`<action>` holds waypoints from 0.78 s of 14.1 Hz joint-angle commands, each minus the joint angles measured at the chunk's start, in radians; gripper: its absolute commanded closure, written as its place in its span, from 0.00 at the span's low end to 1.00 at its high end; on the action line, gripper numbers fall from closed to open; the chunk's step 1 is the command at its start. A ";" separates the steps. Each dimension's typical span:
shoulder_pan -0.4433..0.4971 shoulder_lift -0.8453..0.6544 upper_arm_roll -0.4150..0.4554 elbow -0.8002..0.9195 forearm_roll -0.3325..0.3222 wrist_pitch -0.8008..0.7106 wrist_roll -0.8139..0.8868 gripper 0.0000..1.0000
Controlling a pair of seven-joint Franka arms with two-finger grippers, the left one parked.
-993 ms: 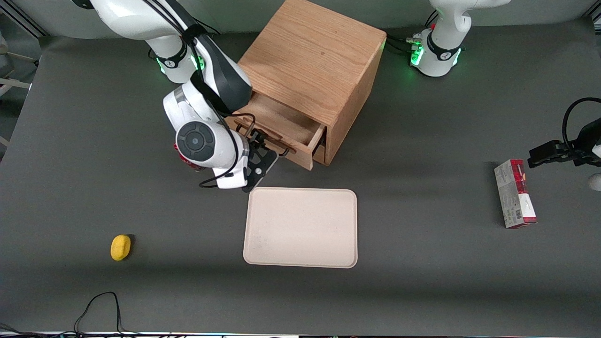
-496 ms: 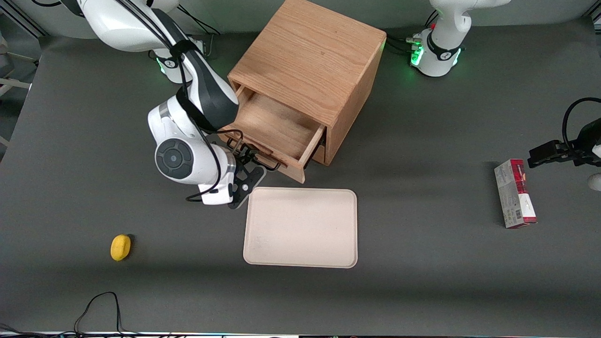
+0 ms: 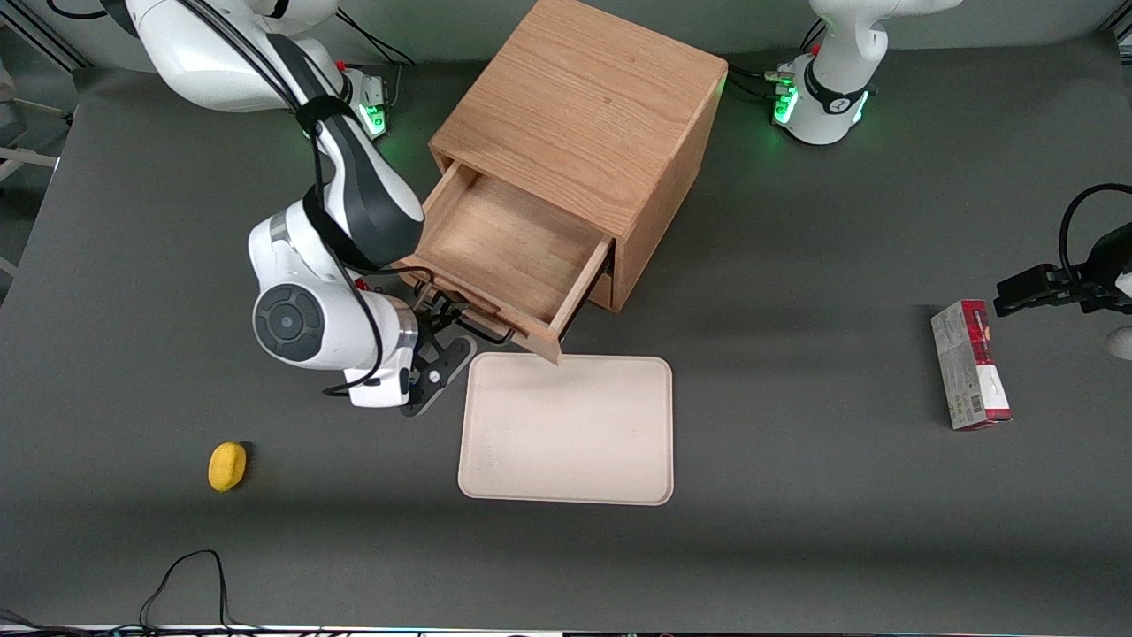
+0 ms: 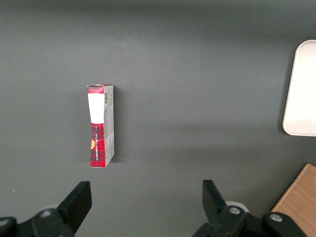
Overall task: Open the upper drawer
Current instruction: 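Pull the upper drawer outward by its handle with the right gripper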
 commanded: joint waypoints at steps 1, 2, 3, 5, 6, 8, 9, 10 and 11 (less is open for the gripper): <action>-0.023 0.028 0.001 0.050 0.022 -0.007 -0.026 0.00; -0.033 0.029 0.001 0.051 0.022 -0.007 -0.026 0.00; -0.037 0.029 0.001 0.053 0.022 -0.007 -0.026 0.00; -0.038 0.031 -0.001 0.056 0.022 -0.002 -0.026 0.00; -0.043 0.037 -0.001 0.065 0.022 0.003 -0.026 0.00; -0.049 0.049 0.001 0.085 0.024 0.006 -0.026 0.00; -0.049 0.058 0.001 0.100 0.027 0.009 -0.026 0.00; -0.055 0.066 -0.001 0.113 0.039 0.010 -0.026 0.00; -0.066 0.075 -0.001 0.128 0.045 0.010 -0.026 0.00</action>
